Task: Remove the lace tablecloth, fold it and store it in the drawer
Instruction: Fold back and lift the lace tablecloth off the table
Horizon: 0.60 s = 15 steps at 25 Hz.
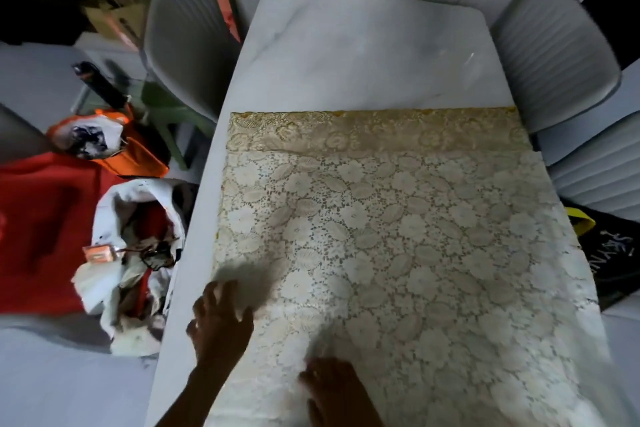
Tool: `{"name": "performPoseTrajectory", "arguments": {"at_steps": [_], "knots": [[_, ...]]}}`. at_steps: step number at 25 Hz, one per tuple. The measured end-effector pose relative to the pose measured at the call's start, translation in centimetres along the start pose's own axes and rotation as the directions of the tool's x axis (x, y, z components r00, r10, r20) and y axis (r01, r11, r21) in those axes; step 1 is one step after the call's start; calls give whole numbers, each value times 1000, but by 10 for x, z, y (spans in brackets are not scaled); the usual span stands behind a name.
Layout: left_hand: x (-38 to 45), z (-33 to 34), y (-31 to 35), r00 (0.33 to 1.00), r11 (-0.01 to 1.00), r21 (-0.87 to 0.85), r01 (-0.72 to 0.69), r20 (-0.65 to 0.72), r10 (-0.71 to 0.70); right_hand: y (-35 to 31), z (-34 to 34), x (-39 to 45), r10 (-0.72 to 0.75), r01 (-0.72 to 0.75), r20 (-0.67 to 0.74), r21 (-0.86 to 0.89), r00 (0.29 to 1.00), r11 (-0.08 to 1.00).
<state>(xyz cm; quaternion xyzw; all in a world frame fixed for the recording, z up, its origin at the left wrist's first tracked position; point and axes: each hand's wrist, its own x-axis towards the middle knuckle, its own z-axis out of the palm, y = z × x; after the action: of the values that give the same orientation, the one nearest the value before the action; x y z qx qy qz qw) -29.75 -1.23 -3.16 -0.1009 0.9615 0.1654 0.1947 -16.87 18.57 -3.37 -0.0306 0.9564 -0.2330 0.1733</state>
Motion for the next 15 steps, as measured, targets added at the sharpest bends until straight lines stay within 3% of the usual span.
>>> {"name": "performPoseTrajectory", "arguments": {"at_steps": [4,9,11,15], "knots": [[-58,0,-49,983,978,-103,184,35,-181,-24,45,-44,71,-81,104,94,992,992],[-137,16,-77,921,896,-222,383,171,-351,-27,79,-84,33,-31,30,-72,999,997],[-179,18,-90,899,867,-272,418,261,-352,-38,77,-121,52,-41,110,-103,993,994],[-268,30,-107,881,878,-299,374,409,-236,-52,63,-214,84,-65,118,-159,989,985]]}}
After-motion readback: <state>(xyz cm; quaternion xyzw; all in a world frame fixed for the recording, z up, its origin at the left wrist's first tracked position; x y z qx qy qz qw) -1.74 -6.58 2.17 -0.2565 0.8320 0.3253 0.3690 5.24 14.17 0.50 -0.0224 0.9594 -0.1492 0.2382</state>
